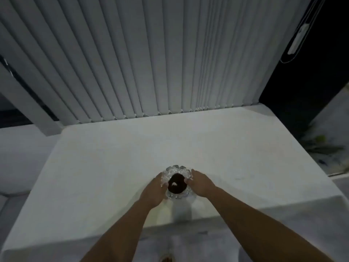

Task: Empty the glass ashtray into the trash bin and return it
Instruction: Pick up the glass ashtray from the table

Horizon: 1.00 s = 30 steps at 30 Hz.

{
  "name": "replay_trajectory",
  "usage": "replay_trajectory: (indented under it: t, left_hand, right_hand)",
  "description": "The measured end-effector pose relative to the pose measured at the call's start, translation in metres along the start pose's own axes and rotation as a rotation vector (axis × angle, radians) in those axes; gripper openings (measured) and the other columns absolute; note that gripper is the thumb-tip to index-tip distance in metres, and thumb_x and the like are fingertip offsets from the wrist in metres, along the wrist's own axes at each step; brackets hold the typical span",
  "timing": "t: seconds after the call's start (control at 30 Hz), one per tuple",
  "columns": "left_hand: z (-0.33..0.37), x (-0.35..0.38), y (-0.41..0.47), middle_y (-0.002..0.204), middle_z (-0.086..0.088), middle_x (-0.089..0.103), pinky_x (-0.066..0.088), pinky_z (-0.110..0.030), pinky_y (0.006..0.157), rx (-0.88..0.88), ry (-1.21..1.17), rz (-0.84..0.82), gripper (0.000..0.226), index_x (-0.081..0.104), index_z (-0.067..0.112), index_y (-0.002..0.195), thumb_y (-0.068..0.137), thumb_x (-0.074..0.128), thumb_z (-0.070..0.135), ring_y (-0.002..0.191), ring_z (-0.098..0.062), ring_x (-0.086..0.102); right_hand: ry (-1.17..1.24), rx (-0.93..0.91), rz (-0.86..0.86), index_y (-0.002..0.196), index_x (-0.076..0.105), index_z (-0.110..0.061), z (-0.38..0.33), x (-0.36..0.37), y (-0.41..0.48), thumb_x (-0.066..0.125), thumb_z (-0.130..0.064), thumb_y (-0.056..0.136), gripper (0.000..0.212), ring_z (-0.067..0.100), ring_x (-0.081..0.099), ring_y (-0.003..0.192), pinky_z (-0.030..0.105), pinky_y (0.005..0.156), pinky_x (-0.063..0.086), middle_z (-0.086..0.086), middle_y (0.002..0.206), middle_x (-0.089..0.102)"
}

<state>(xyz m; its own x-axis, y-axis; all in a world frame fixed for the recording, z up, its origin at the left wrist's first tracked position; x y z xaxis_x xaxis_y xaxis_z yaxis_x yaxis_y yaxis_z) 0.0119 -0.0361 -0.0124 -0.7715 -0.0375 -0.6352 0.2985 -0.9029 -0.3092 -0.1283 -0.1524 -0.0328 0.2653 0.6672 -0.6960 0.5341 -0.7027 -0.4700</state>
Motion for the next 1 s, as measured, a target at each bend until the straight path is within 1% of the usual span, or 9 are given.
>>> replay_trajectory:
  t: [0.07,0.13,0.2,0.33,0.43,0.57,0.67,0.83,1.0]
  left_hand:
    - [-0.007,0.007,0.003,0.133,0.008,0.049,0.038,-0.021,0.103,0.017,-0.214,0.062,0.079,0.039,0.026,0.134,0.074,0.037,0.078,0.123,-0.011,0.051]
    - [-0.023,0.016,0.003,0.12,0.005,0.057,0.045,-0.029,0.095,-0.1,-0.232,0.057,0.049,0.037,0.03,0.13,0.088,0.053,0.051,0.113,-0.017,0.06]
    - [-0.04,0.017,0.013,0.109,-0.002,0.063,0.048,-0.033,0.089,-0.23,-0.251,0.089,0.048,0.039,0.018,0.139,0.094,0.056,0.024,0.102,-0.023,0.063]
    - [-0.054,0.013,0.028,0.099,-0.015,0.067,0.055,-0.033,0.062,-0.369,-0.488,0.026,0.045,0.046,0.017,0.136,0.092,0.057,0.016,0.075,-0.026,0.065]
    - [-0.046,0.006,0.038,0.091,-0.012,0.069,0.059,-0.04,0.071,-0.345,-0.49,0.008,0.027,0.061,0.013,0.119,0.092,0.057,0.013,0.075,-0.029,0.066]
    - [-0.032,0.008,0.051,0.094,-0.008,0.073,0.058,-0.051,0.083,-0.263,-0.306,0.033,0.019,0.067,0.021,0.102,0.088,0.056,0.016,0.084,-0.032,0.071]
    - [-0.009,0.024,0.061,0.1,-0.009,0.074,0.058,-0.049,0.082,-0.188,-0.214,-0.032,0.022,0.068,0.021,0.103,0.086,0.054,0.022,0.088,-0.033,0.071]
    - [0.052,0.067,0.069,0.093,-0.003,0.071,0.058,-0.047,0.084,-0.061,-0.138,-0.183,0.019,0.06,0.038,0.073,0.085,0.056,0.024,0.089,-0.028,0.07]
    - [0.126,0.133,0.055,0.09,-0.002,0.069,0.06,-0.047,0.082,0.04,-0.118,-0.359,0.026,0.058,0.039,0.073,0.09,0.058,0.019,0.074,-0.025,0.071]
  right_hand:
    - [0.109,0.019,0.03,0.144,0.034,-0.009,0.002,0.009,0.0,0.05,-0.033,0.094,0.057,0.03,0.046,0.131,0.035,0.107,0.036,0.016,0.143,0.049]
    - [0.213,0.026,0.081,0.14,0.04,-0.013,0.001,0.017,-0.003,0.056,-0.025,0.09,0.054,0.03,0.052,0.124,0.035,0.102,0.04,0.014,0.135,0.057]
    - [0.305,0.06,0.145,0.134,0.046,-0.013,0.006,0.023,-0.001,0.061,-0.016,0.086,0.05,0.029,0.053,0.122,0.032,0.099,0.039,0.011,0.131,0.059]
    - [0.496,0.202,0.2,0.12,0.059,-0.008,0.017,0.033,0.002,0.068,-0.013,0.08,0.041,0.024,0.06,0.097,0.034,0.089,0.048,0.006,0.106,0.065]
    - [0.709,0.289,0.219,0.117,0.062,-0.008,0.027,0.042,0.002,0.073,-0.011,0.076,0.042,0.022,0.063,0.074,0.047,0.081,0.058,0.007,0.086,0.067]
    - [0.844,0.359,0.334,0.119,0.058,-0.006,0.037,0.045,-0.011,0.074,-0.007,0.077,0.045,0.018,0.06,0.062,0.038,0.07,0.057,0.005,0.075,0.062]
    - [0.869,0.405,0.433,0.116,0.058,-0.01,0.053,0.035,-0.028,0.072,-0.011,0.078,0.041,0.025,0.062,0.069,0.043,0.075,0.057,0.012,0.085,0.066]
    - [1.037,0.486,0.566,0.12,0.054,-0.015,0.098,0.01,-0.076,0.07,-0.01,0.081,0.042,0.024,0.058,0.078,0.04,0.073,0.057,0.012,0.087,0.058]
    - [1.173,0.585,0.715,0.126,0.051,-0.011,0.161,-0.009,-0.142,0.07,-0.008,0.081,0.049,0.023,0.057,0.081,0.033,0.064,0.055,0.01,0.087,0.054]
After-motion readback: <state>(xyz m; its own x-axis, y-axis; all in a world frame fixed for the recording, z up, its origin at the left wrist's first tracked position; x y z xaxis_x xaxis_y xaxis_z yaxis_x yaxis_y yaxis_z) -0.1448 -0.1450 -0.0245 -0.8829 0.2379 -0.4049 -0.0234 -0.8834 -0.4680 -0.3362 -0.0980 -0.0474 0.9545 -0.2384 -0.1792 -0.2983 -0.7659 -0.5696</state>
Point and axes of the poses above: each hand's wrist, its own y-axis towards the middle knuckle, its own x-axis out of the palm, z = x × y, the point moved 4 cm from there along y, towards the middle knuckle
